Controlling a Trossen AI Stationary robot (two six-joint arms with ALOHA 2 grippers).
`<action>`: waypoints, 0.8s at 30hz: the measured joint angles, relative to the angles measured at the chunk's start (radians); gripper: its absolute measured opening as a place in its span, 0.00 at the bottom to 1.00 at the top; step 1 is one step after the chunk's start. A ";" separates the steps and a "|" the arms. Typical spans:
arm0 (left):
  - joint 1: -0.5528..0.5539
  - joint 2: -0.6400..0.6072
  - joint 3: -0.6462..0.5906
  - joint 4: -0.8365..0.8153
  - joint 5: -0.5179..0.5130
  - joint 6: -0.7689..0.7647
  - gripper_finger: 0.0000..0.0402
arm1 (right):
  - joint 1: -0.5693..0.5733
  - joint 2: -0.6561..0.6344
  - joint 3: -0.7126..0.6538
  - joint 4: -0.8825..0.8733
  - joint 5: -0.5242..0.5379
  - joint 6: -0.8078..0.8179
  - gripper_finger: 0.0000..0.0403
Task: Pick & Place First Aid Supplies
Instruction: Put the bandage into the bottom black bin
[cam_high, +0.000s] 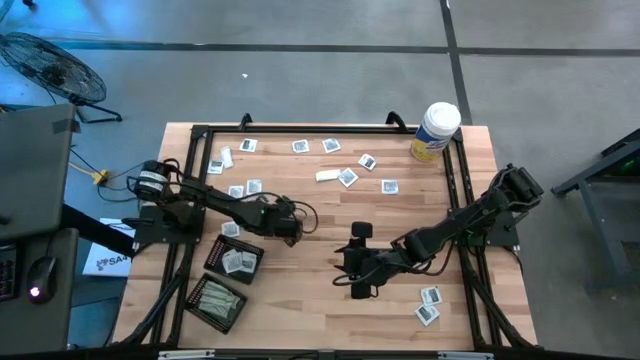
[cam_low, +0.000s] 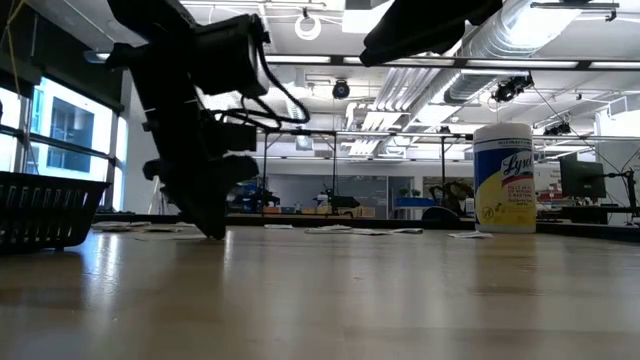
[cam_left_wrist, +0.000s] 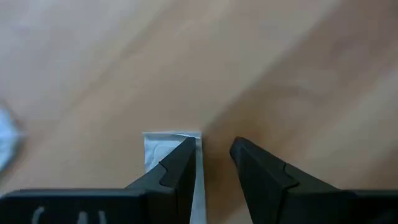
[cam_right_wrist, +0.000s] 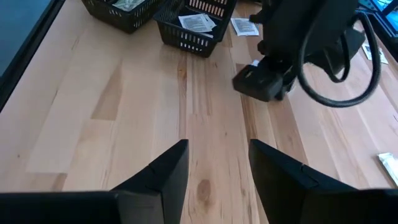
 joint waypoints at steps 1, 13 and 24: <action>0.000 -0.001 0.000 0.015 0.018 0.031 0.29 | 0.000 0.000 0.000 0.000 0.000 0.000 0.40; -0.036 -0.067 0.047 0.126 0.119 0.101 0.29 | 0.000 0.000 0.000 -0.009 -0.001 0.001 0.40; -0.162 -0.037 0.045 0.048 -0.133 -0.271 0.29 | -0.001 0.000 0.000 -0.016 0.008 0.008 0.40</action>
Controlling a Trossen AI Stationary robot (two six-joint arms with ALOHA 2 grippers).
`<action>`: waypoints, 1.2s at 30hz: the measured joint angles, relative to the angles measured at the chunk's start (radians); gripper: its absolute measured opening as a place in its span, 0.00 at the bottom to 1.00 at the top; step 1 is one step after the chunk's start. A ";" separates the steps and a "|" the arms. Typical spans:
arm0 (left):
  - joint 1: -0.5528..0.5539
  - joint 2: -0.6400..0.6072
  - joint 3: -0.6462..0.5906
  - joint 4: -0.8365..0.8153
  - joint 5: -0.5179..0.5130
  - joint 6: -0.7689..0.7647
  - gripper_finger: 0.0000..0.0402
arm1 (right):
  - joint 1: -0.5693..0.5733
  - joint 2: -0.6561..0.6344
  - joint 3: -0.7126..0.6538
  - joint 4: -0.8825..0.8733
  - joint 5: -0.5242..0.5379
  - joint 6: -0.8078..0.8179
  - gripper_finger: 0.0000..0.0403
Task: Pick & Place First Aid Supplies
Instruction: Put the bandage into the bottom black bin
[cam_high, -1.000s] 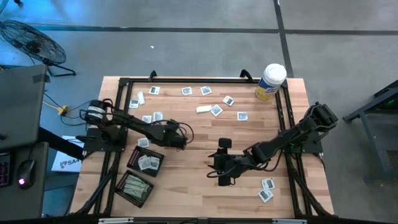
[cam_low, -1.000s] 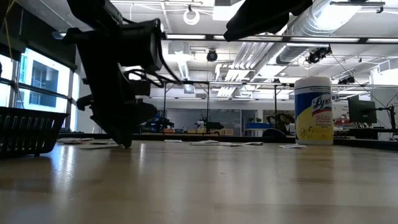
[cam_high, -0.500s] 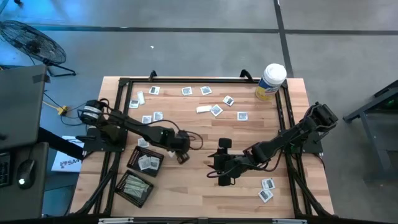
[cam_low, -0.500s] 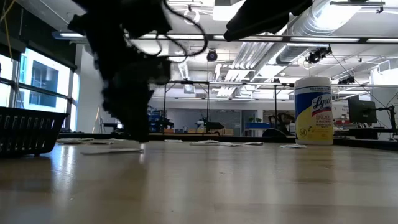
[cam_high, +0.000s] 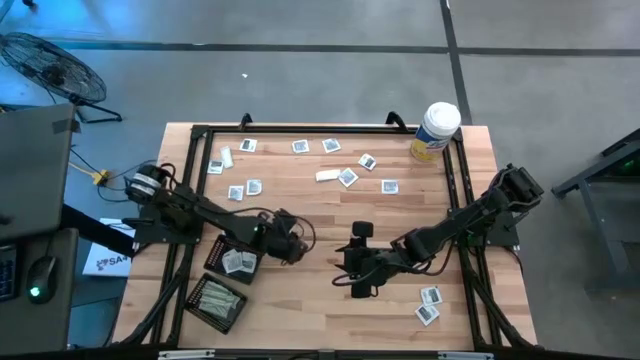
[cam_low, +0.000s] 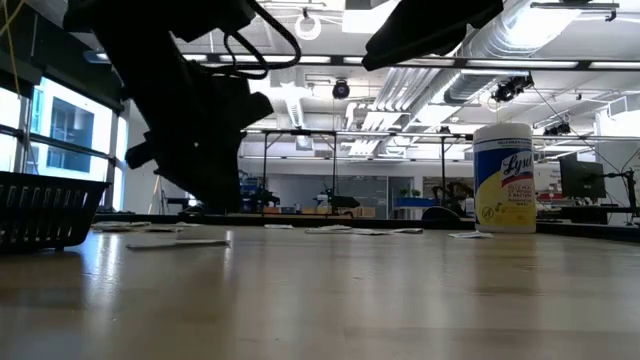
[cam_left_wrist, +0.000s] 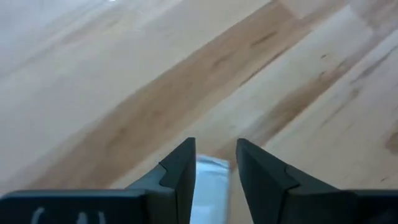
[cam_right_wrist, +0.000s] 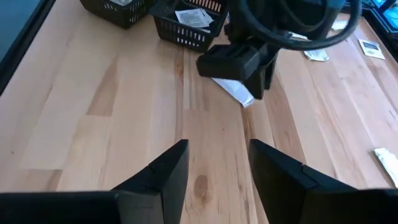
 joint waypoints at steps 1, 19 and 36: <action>-0.010 0.008 0.000 0.003 -0.003 -0.014 0.29 | 0.000 0.000 0.000 0.001 0.000 0.000 0.40; 0.085 0.078 0.003 0.003 0.128 0.327 0.29 | -0.014 0.000 0.000 -0.001 -0.005 0.018 0.40; 0.169 -0.021 0.020 -0.059 0.059 0.393 0.29 | -0.014 0.000 0.000 -0.005 -0.016 0.022 0.40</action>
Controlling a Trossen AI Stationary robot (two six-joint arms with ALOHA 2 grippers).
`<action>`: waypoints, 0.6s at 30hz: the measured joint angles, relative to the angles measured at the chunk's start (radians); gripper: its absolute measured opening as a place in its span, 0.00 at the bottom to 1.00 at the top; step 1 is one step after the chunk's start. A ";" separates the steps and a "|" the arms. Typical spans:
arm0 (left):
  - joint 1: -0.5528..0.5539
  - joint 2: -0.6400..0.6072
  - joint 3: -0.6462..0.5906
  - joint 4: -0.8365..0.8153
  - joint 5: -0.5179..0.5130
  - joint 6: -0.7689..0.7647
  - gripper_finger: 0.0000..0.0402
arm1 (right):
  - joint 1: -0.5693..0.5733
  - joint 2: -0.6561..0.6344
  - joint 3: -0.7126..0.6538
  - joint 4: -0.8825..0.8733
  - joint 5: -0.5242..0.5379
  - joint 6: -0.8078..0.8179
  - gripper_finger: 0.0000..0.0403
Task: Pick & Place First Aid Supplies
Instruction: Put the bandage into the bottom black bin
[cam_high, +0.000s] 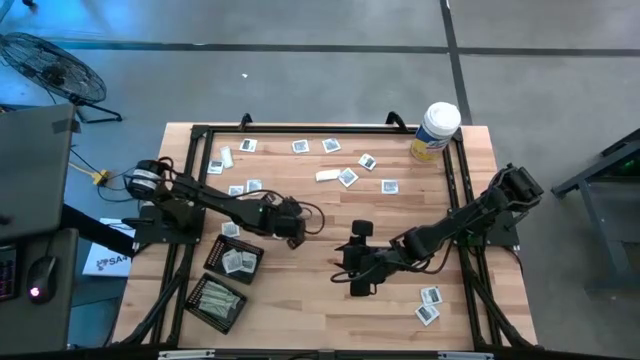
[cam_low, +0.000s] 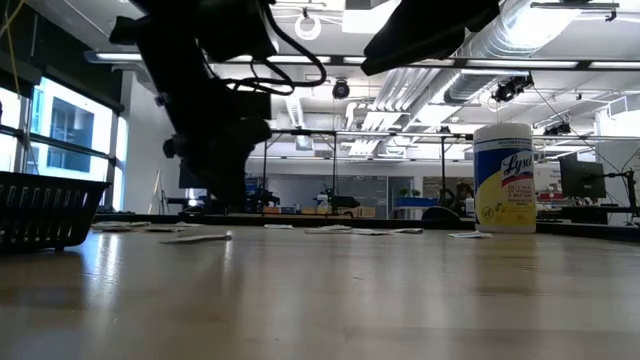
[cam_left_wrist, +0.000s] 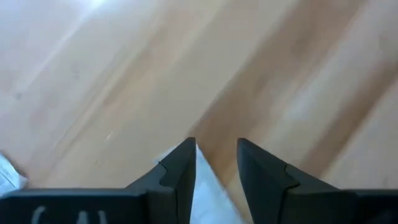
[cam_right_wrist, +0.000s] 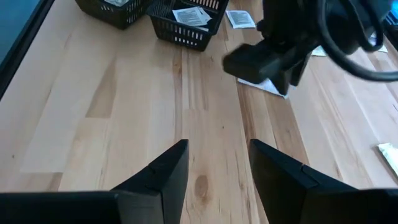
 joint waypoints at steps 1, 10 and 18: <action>0.000 0.001 0.000 0.002 -0.031 -0.060 0.29 | 0.000 0.000 0.000 0.000 0.000 0.000 0.40; 0.058 -0.010 0.000 -0.037 0.141 0.188 0.29 | 0.000 0.000 0.000 0.000 -0.006 0.000 0.40; 0.277 -0.066 0.001 -0.127 0.400 0.828 0.29 | 0.000 0.000 0.000 -0.005 -0.008 0.030 0.40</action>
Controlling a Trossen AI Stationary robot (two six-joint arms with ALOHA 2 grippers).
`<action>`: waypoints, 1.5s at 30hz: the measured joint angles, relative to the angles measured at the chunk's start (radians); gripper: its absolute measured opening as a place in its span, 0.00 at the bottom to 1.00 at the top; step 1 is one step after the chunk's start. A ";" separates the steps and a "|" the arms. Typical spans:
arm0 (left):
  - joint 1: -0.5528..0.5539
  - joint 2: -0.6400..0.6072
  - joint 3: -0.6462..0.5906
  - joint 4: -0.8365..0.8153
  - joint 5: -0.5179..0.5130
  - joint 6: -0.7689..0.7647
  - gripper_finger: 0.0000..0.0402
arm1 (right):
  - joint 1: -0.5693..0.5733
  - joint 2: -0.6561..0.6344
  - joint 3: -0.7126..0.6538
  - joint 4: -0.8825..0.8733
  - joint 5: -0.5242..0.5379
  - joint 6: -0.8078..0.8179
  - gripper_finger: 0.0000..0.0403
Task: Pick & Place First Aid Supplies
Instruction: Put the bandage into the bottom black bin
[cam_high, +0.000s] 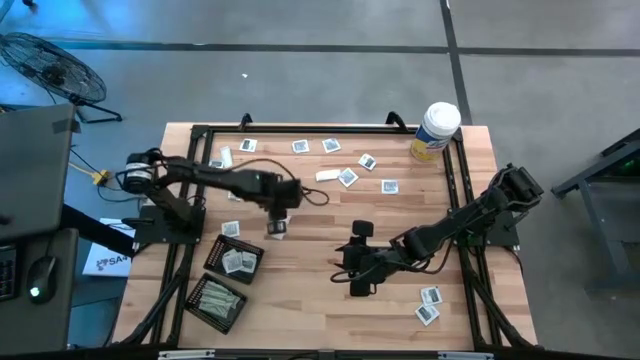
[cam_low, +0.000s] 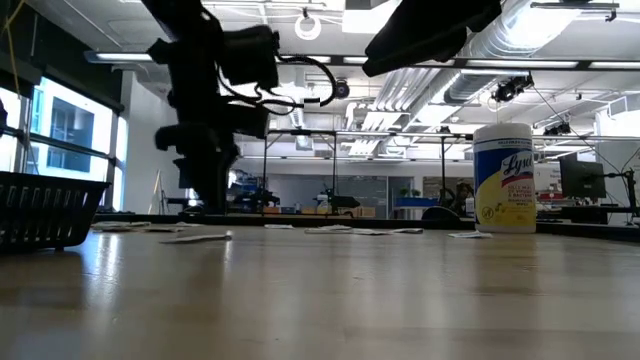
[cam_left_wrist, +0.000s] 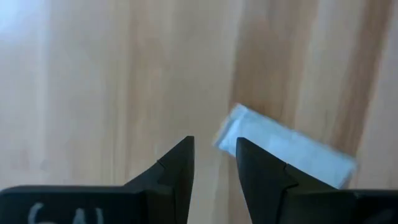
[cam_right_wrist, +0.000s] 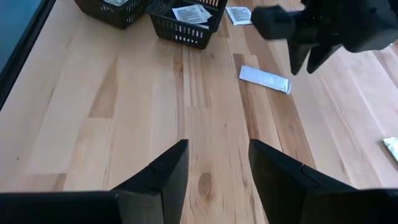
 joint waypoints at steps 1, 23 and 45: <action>0.019 0.004 0.000 -0.001 0.042 0.067 0.29 | 0.000 0.000 0.000 -0.001 0.000 0.000 0.40; 0.055 0.040 -0.057 0.116 0.122 0.284 0.29 | 0.000 0.000 0.000 -0.018 -0.014 0.003 0.40; 0.055 0.037 -0.139 0.265 0.139 0.258 0.04 | 0.000 0.000 0.000 -0.018 -0.017 0.001 0.40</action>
